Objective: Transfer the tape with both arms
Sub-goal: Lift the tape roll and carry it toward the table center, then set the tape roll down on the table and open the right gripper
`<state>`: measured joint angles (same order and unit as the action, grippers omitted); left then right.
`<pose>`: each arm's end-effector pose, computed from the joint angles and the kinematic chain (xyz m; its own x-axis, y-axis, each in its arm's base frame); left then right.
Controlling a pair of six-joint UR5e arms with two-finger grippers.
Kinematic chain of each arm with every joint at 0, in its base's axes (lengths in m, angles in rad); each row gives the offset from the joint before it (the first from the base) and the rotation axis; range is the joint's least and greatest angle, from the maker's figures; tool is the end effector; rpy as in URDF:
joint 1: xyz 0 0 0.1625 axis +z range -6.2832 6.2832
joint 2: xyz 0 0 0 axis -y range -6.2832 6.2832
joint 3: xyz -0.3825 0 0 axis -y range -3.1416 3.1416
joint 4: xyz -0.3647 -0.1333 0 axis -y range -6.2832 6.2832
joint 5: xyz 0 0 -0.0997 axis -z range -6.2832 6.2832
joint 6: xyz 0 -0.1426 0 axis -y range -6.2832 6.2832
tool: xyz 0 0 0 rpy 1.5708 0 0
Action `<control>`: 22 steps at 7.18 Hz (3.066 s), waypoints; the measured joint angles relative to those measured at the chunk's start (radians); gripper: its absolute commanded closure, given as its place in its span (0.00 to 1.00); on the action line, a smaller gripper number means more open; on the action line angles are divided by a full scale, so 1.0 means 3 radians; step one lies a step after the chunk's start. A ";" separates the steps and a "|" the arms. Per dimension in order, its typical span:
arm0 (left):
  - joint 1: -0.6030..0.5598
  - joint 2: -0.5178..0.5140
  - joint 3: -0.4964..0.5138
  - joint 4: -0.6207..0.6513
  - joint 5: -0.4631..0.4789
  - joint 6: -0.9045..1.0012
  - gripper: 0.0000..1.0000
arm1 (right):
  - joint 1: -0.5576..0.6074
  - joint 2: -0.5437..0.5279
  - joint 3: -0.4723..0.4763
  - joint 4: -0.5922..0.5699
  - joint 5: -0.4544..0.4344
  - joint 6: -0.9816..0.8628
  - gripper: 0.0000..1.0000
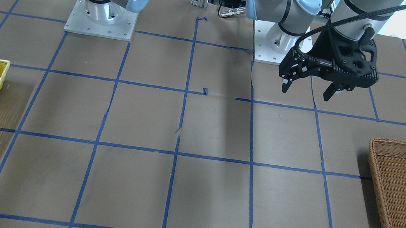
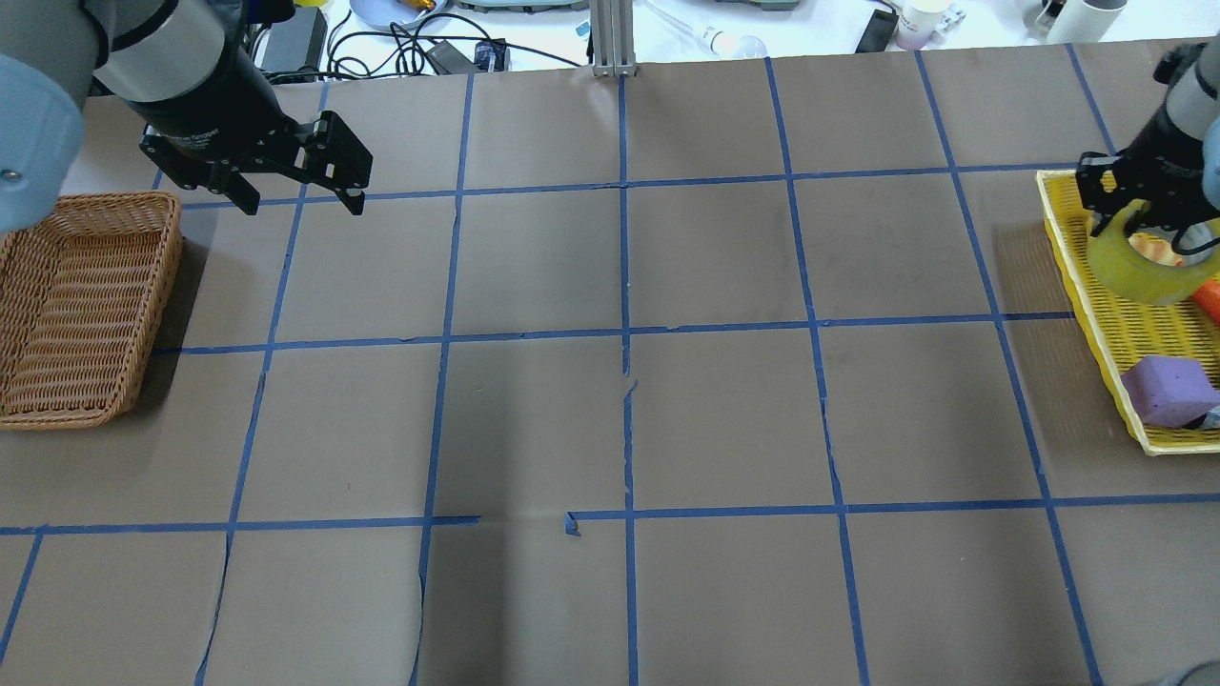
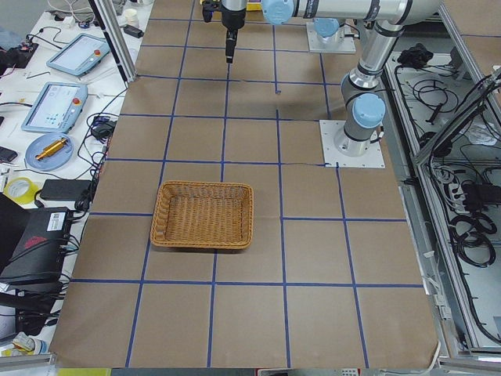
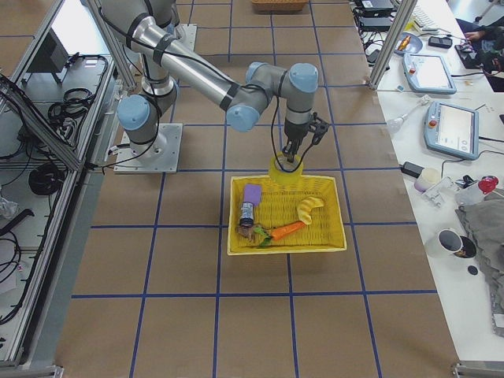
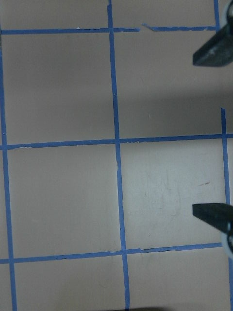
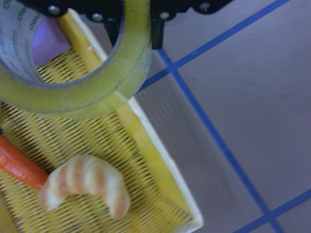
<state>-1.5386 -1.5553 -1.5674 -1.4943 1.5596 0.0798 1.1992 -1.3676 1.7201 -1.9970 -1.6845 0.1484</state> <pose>-0.1196 -0.4756 0.4194 -0.9988 0.0483 0.0035 0.0477 0.9943 -0.0958 -0.0831 -0.5357 0.2773 -0.8590 0.5019 0.1010 0.4946 0.8645 -0.0896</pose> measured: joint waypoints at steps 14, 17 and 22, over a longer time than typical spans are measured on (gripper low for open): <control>0.0045 0.0000 0.0042 0.0001 -0.0009 0.0031 0.00 | 0.2384 0.0974 -0.0153 -0.0813 0.1110 0.2393 0.28; 0.0046 0.0000 0.0048 0.0000 -0.0008 0.0035 0.00 | 0.2473 0.0942 -0.0147 -0.0920 0.0962 0.2507 0.00; 0.0012 -0.0084 -0.0012 0.0005 -0.0002 0.0000 0.00 | 0.1748 0.0237 -0.0156 -0.0378 0.0344 0.1362 0.00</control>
<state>-1.5351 -1.5804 -1.5710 -1.4926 1.5589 0.0797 1.7237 -1.2966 1.6731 -2.1105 -1.5815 0.5570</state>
